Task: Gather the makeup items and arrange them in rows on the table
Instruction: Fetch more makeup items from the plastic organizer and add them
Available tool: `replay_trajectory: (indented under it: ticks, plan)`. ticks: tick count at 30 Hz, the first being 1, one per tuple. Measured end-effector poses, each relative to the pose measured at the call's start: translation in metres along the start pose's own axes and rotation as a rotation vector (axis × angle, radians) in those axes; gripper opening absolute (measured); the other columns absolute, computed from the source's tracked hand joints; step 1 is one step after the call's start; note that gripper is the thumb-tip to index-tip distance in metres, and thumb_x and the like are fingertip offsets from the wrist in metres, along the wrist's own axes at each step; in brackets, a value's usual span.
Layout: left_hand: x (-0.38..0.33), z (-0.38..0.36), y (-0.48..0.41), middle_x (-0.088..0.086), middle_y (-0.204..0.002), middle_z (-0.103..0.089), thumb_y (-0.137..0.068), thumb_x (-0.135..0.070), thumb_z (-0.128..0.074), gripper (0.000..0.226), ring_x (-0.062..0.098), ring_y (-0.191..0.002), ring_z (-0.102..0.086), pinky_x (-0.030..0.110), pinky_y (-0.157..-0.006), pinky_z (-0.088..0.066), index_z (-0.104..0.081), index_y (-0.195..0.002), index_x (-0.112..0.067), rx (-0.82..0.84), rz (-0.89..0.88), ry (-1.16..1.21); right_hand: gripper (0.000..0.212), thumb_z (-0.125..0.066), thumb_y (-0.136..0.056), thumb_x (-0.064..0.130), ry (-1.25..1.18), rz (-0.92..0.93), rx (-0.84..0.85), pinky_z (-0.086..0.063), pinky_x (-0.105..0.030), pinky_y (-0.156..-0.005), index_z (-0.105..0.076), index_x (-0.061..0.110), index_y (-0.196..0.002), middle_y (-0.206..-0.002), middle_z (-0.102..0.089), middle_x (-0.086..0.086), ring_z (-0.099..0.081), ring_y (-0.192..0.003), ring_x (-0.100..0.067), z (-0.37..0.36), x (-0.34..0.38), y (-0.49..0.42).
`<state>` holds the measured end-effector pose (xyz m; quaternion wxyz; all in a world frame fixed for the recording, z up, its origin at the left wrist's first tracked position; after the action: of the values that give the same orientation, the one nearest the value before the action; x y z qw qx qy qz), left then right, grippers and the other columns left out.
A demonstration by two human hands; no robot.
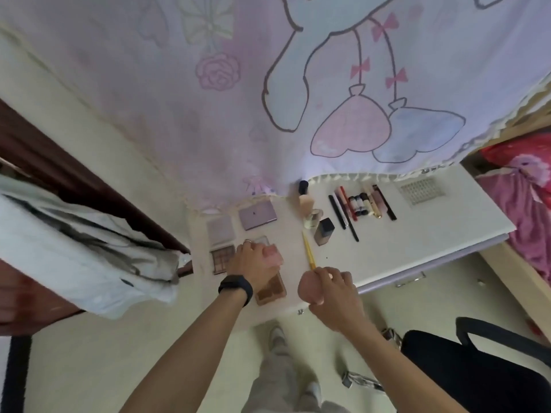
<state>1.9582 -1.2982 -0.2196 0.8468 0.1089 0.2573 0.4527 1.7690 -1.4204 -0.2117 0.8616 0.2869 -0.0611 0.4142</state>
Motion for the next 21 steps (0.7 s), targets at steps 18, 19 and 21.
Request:
replay_trajectory:
  ticks: [18,19,21]
  plan:
    - [-0.010,-0.032,-0.107,0.003,-0.127,-0.057,-0.081,-0.065,-0.062,0.063,0.025,-0.123,-0.047,0.039,-0.097,-0.041,-0.052,-0.128,-0.025,0.002,-0.189,-0.300,0.080,-0.060,-0.088,0.008,0.234,0.130,0.091,-0.036,-0.034,-0.097,-0.025,0.036,-0.154,-0.160,-0.033,0.007,-0.036,-0.132,-0.027,-0.028,0.011,-0.078]
    - [-0.010,-0.033,-0.108,0.002,-0.126,-0.057,-0.080,-0.066,-0.063,0.063,0.024,-0.122,-0.048,0.039,-0.096,-0.041,-0.052,-0.126,-0.025,-0.005,-0.188,-0.298,0.080,-0.061,-0.087,0.009,0.237,0.135,0.084,-0.036,-0.034,-0.098,-0.025,0.035,-0.154,-0.160,-0.033,0.005,-0.035,-0.133,-0.027,-0.029,0.011,-0.077]
    - [-0.012,-0.035,-0.109,0.001,-0.125,-0.058,-0.078,-0.067,-0.064,0.063,0.023,-0.121,-0.048,0.038,-0.095,-0.041,-0.053,-0.124,-0.026,-0.018,-0.191,-0.309,0.081,-0.063,-0.086,0.009,0.232,0.136,0.073,-0.036,-0.034,-0.099,-0.026,0.034,-0.153,-0.158,-0.035,0.003,-0.035,-0.133,-0.028,-0.032,0.010,-0.073]
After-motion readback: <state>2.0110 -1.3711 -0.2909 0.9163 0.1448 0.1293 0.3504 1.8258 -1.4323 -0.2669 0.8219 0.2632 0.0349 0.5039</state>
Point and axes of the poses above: each hand's wrist, its own y-axis away from the middle knuckle, its own z-axis out of the back of the hand, x = y × z, the point moved 1 cm from there along -y, towards the middle knuckle
